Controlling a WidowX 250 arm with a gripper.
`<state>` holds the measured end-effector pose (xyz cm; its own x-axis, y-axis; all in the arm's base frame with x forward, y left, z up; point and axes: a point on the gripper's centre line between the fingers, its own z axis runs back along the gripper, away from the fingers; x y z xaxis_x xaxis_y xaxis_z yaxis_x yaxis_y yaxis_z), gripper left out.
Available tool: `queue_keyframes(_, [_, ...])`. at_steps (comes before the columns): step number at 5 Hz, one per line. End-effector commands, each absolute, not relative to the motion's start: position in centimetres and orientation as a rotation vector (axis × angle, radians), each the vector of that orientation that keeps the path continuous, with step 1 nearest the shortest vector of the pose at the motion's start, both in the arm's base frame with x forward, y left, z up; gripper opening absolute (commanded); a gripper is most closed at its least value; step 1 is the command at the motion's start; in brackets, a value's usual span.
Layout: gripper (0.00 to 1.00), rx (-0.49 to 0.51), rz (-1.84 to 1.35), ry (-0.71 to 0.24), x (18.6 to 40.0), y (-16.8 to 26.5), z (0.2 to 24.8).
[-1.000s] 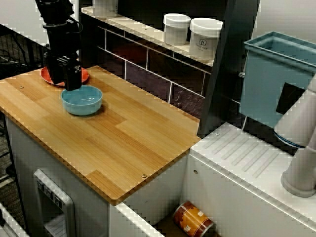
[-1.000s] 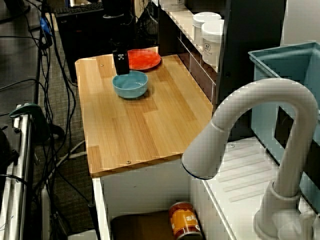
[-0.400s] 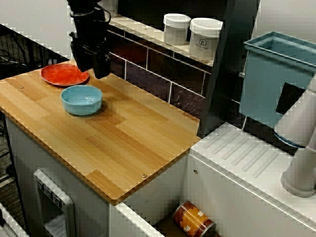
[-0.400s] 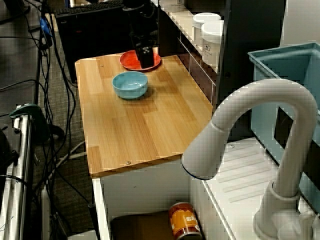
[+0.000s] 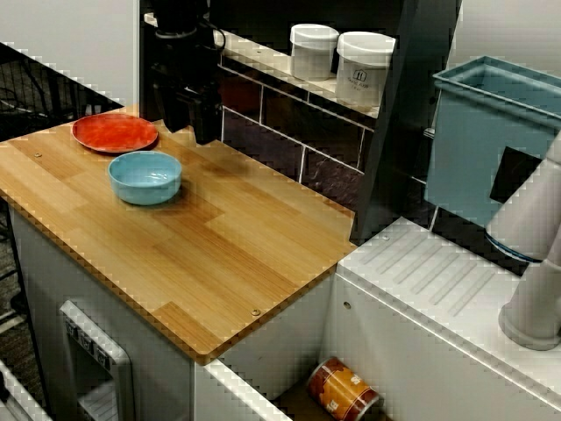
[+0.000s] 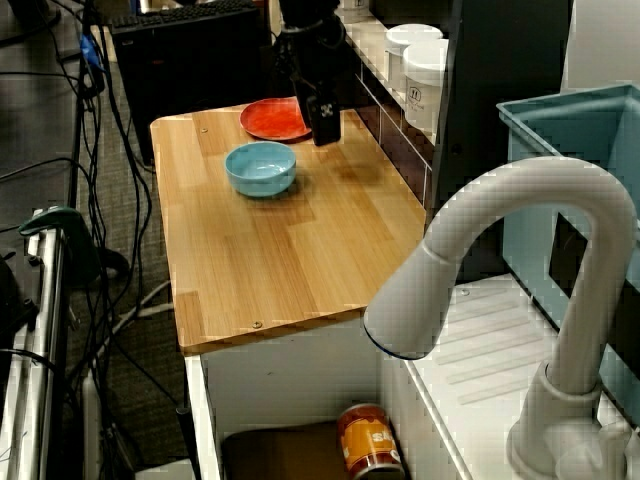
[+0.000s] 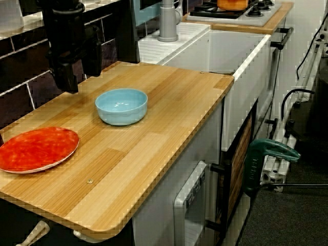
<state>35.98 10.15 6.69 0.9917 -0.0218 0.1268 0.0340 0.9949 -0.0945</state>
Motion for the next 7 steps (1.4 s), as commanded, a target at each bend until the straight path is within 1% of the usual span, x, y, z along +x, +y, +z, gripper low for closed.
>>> queue_keyframes(1, [1.0, -0.052, -0.059, -0.179, 34.4, 9.3, 7.0])
queue_keyframes(3, [1.0, -0.041, -0.079, -0.17, 31.5, 8.7, 6.4])
queue_keyframes(4, [1.0, -0.05, -0.082, -0.175, 30.1, 8.9, 6.9])
queue_keyframes(7, [1.0, -0.046, -0.088, -0.164, 27.1, 9.6, 6.8])
